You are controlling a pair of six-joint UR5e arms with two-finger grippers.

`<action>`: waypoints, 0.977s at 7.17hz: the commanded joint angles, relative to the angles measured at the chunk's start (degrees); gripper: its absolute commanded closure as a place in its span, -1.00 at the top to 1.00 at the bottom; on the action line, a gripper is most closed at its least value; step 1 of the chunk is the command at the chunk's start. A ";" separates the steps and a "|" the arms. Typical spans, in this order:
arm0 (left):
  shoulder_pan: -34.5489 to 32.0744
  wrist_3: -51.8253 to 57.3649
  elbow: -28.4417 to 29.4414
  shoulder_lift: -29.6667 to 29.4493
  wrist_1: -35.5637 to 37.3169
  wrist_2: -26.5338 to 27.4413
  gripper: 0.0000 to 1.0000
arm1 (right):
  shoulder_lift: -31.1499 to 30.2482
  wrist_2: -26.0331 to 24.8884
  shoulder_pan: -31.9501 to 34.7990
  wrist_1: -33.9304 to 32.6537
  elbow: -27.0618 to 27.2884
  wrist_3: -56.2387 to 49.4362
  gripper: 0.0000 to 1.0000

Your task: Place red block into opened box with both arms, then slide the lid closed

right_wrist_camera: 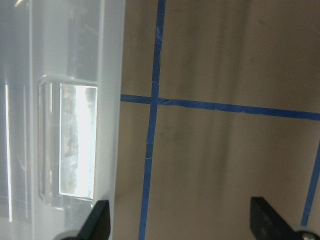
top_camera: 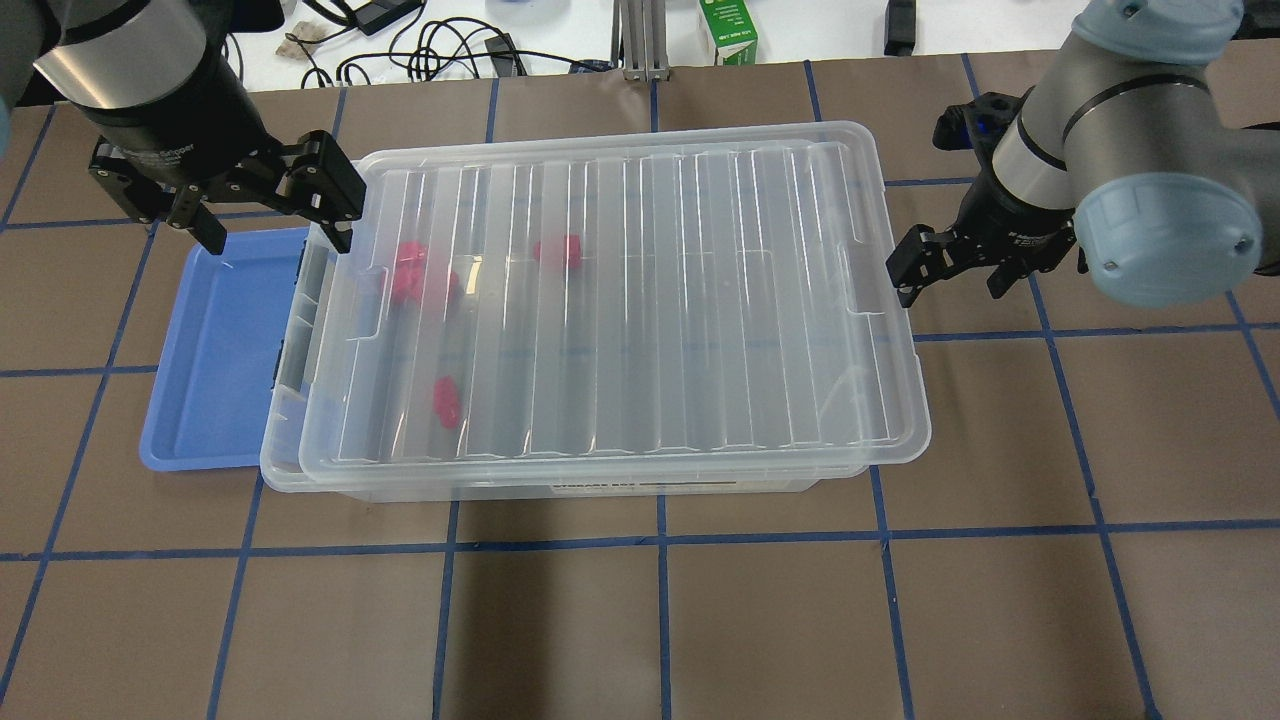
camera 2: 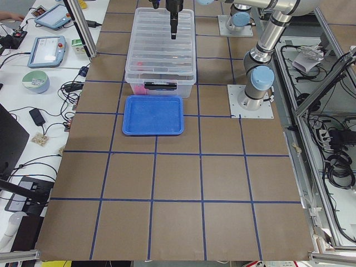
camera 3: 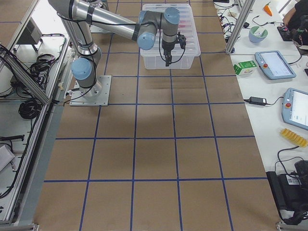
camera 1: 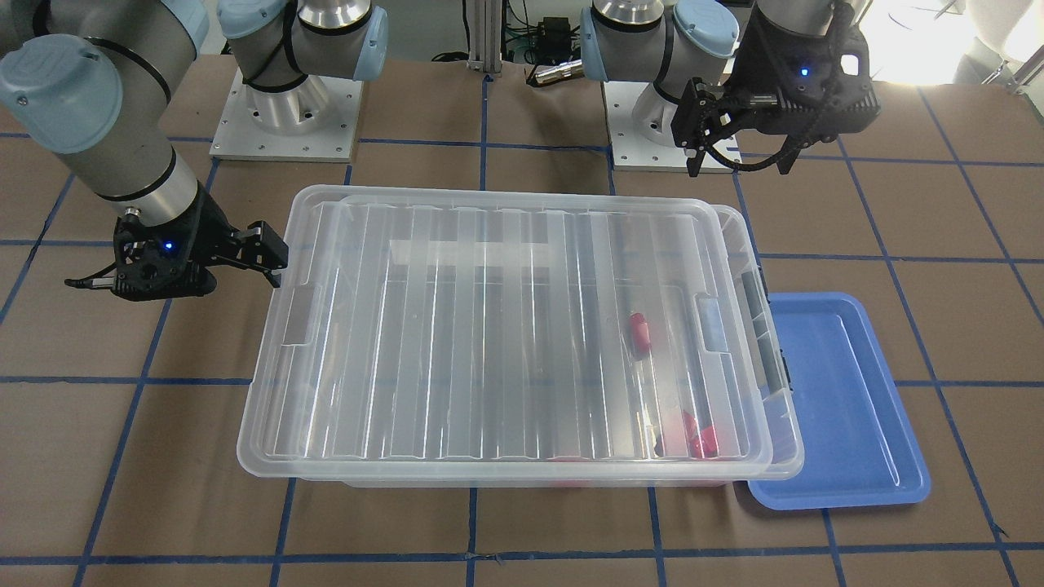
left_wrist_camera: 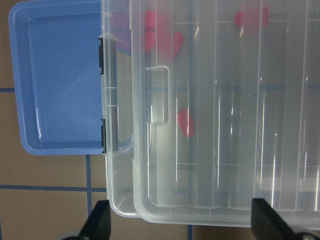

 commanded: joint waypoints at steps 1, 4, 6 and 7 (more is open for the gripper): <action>0.52 0.38 0.25 -0.77 0.20 -4.64 1.00 | -0.36 -0.29 -0.02 -0.07 -3.30 0.22 1.00; 0.43 0.03 0.33 -3.92 0.29 -2.48 1.00 | -3.95 -0.91 1.29 16.23 -17.88 3.10 1.00; 0.17 -0.06 0.69 -2.89 0.12 -2.12 1.00 | -4.15 -1.17 5.32 17.42 -18.88 12.06 1.00; -0.18 -0.23 0.69 -2.80 0.12 -2.21 1.00 | -4.06 -2.92 6.12 17.16 -18.97 12.09 1.00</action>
